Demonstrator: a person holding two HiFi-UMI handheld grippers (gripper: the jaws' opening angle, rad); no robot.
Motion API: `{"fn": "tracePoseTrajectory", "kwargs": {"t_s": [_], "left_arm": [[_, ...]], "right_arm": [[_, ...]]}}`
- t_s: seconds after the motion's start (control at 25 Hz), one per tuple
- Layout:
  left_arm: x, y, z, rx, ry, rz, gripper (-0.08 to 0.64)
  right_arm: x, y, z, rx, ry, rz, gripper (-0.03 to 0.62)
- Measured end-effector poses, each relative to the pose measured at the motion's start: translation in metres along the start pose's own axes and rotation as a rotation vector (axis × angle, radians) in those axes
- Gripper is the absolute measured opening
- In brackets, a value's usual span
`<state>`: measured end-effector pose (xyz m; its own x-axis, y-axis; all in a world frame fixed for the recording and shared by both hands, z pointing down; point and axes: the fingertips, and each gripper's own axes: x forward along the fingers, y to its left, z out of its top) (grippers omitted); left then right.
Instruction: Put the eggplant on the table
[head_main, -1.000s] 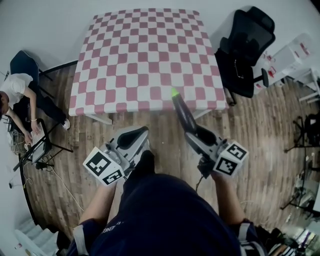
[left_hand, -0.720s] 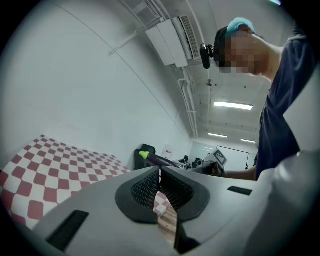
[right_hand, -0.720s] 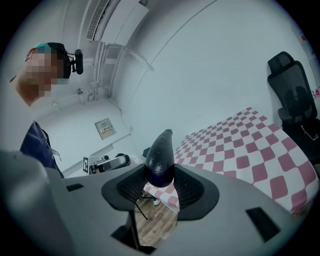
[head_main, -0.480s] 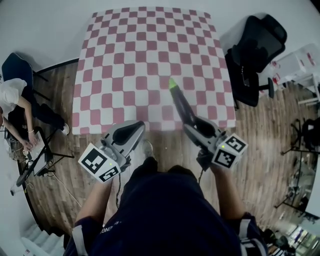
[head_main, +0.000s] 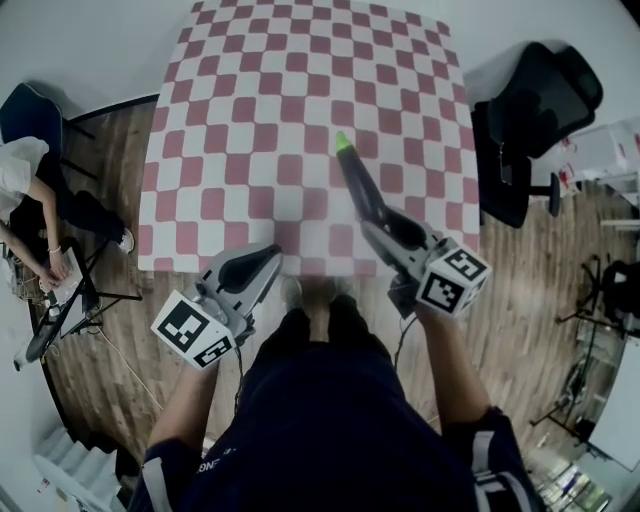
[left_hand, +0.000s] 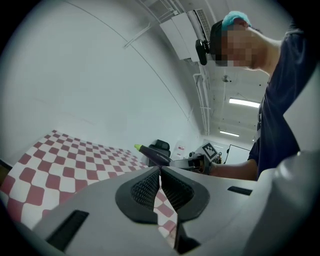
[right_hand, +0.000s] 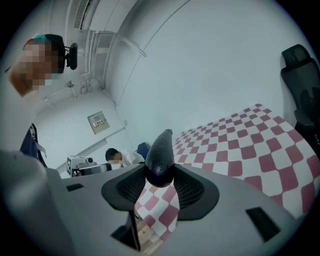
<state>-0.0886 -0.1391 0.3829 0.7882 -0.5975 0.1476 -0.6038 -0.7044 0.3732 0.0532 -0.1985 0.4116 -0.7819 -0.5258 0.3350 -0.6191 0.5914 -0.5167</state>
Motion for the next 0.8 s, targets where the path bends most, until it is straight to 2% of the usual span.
{"fn": "tracePoseTrajectory", "kwargs": {"t_s": [0.48, 0.8], "left_arm": [[0.034, 0.048, -0.023, -0.101, 0.015, 0.181, 0.034], [0.04, 0.079, -0.035, -0.158, 0.018, 0.283, 0.034]], "right_arm": [[0.121, -0.099, 0.0, -0.103, 0.162, 0.061, 0.187], [0.207, -0.137, -0.018, -0.199, 0.288, 0.07, 0.187]]}}
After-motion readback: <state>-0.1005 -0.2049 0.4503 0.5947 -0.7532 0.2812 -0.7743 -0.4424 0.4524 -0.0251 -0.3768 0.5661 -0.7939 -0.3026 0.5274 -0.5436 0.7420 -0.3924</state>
